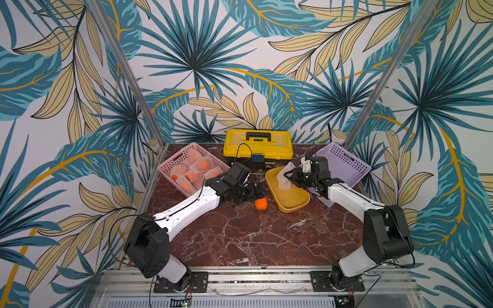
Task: Remove foam nets from oranges
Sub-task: Place the foam net into the storage box.
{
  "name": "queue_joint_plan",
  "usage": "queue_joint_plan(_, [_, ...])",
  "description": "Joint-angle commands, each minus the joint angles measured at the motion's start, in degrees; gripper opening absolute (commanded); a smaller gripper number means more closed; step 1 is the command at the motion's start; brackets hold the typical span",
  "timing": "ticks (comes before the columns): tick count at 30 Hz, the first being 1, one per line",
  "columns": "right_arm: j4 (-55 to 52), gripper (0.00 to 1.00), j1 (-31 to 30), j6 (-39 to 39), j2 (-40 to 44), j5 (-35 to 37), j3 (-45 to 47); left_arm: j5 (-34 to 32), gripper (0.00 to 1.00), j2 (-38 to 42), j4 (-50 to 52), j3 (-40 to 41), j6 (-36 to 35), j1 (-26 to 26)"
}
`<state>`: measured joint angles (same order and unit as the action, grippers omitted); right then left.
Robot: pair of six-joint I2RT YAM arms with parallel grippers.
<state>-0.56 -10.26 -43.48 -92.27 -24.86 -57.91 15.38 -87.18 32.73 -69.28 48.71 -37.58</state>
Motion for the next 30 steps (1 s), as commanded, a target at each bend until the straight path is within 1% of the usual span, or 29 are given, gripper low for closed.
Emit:
queue_joint_plan(1, [-0.77,0.33,-0.02,-1.6,-3.35,-3.2,-2.34,-1.51,1.0,-0.64,1.33,-0.36,-1.16,-0.21])
queue_joint_plan(6, [-0.96,0.38,-0.02,-1.96,-6.74,-4.89,-3.98,-1.2,0.99,-3.15,2.87,-3.26,-2.46,-0.21])
queue_joint_plan(9, [-3.57,0.48,-0.02,-0.17,-7.65,-2.96,-5.06,-1.66,1.0,-5.14,2.86,-4.85,-2.2,-0.22])
queue_joint_plan(12, [-2.24,0.57,-0.02,-0.74,-7.31,-1.94,-3.97,-0.91,0.99,-5.68,2.86,-5.02,-0.97,-0.42])
queue_joint_plan(15, [-1.92,0.65,-0.2,-1.15,-6.73,1.55,-2.46,-1.37,1.0,-6.0,3.7,-4.64,-1.83,-0.45])
queue_joint_plan(17, [-2.91,0.68,-0.31,-0.58,-5.48,3.54,-1.87,-1.25,1.0,-6.41,4.44,-4.31,-2.04,-0.42])
queue_joint_plan(20, [-1.79,0.76,-0.37,-0.63,-2.02,7.04,0.67,-0.71,1.0,-6.81,4.36,-3.43,-1.21,-0.42])
queue_joint_plan(22, [-1.17,0.79,-0.29,-0.9,-0.04,7.36,1.98,-0.45,1.0,-7.19,4.4,-3.19,-0.6,-0.49])
queue_joint_plan(24, [-1.17,0.81,-0.29,-1.41,1.29,5.74,2.56,-0.39,0.99,-7.33,4.36,-3.09,-0.37,-0.62])
queue_joint_plan(26, [-0.93,0.81,-0.3,-2.14,3.53,5.8,3.76,-0.55,0.99,-7.22,4.36,-3.12,-0.45,-0.65])
queue_joint_plan(28, [1.44,0.81,-0.3,-3.2,7.77,8.03,7.16,-0.68,1.0,-6.8,4.36,-3.14,-0.76,-0.62])
queue_joint_plan(30, [1.48,0.81,-0.37,-3.36,12.23,11.38,9.9,-0.95,1.0,-6.31,4.36,-3.2,-1.03,-0.65])
